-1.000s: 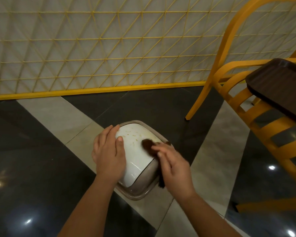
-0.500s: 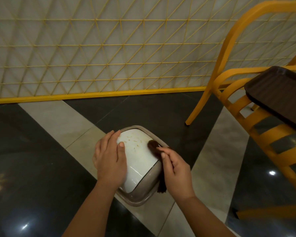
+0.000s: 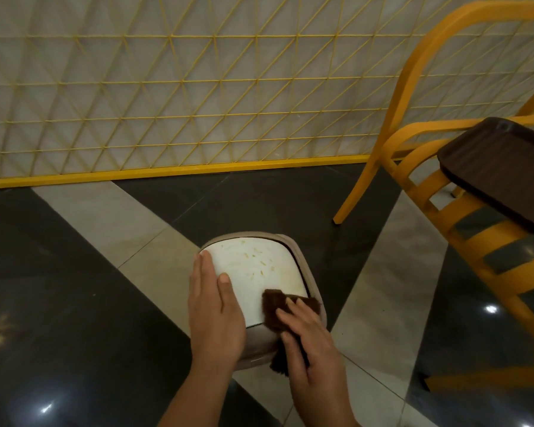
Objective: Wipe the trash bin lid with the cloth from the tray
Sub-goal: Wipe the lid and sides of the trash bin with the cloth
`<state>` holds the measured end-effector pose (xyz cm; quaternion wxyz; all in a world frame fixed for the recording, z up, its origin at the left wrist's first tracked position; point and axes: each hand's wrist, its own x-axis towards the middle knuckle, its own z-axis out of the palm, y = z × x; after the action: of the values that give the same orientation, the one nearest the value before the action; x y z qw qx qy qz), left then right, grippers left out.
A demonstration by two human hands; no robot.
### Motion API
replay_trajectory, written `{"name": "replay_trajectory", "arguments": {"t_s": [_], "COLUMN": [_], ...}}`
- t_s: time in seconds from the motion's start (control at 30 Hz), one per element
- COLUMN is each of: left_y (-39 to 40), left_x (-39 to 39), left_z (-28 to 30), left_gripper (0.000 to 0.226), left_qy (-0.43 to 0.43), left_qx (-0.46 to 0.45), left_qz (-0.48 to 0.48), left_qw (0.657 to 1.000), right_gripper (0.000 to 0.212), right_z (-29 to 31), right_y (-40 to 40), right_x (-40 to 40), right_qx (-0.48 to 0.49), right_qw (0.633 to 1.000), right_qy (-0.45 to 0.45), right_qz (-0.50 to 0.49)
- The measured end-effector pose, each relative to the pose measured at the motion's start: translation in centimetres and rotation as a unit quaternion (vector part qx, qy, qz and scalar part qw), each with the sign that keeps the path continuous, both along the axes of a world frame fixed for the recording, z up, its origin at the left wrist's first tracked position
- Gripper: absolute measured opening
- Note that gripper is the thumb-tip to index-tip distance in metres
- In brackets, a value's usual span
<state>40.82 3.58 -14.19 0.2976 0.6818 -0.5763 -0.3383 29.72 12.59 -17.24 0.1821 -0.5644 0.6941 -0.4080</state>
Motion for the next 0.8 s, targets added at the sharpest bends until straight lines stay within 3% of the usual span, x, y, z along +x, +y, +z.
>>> {"name": "replay_trajectory", "arguments": {"t_s": [0.1, 0.17, 0.33, 0.47, 0.6, 0.8], "left_y": [-0.4, -0.5, -0.5, -0.5, -0.5, -0.8], "left_x": [-0.1, -0.1, -0.3, -0.5, -0.3, -0.2], "left_z": [-0.2, -0.3, -0.2, -0.2, -0.2, -0.1], "left_gripper": [0.054, 0.054, 0.054, 0.053, 0.052, 0.053], "left_qy": [0.013, 0.012, 0.011, -0.003, 0.003, 0.013], "left_qx": [-0.009, -0.005, 0.003, -0.008, -0.009, 0.005], "left_qz": [-0.007, -0.01, -0.001, -0.005, -0.013, -0.029], "left_qw": [1.0, 1.0, 1.0, 1.0, 1.0, 0.999], "right_gripper": [0.038, 0.035, 0.033, 0.04, 0.031, 0.027], "right_z": [0.3, 1.2, 0.9, 0.5, 1.1, 1.2], "right_y": [-0.7, -2.0, -2.4, -0.3, -0.8, -3.3], "right_x": [-0.2, -0.8, -2.7, -0.9, -0.6, -3.4], "right_qx": [-0.017, 0.014, 0.093, 0.062, 0.011, 0.137], "right_qw": [0.995, 0.994, 0.98, 0.989, 1.0, 0.977], "right_qy": [0.057, 0.03, -0.152, -0.095, -0.024, -0.141], "right_qz": [0.078, 0.109, -0.083, -0.09, 0.003, -0.08]}}
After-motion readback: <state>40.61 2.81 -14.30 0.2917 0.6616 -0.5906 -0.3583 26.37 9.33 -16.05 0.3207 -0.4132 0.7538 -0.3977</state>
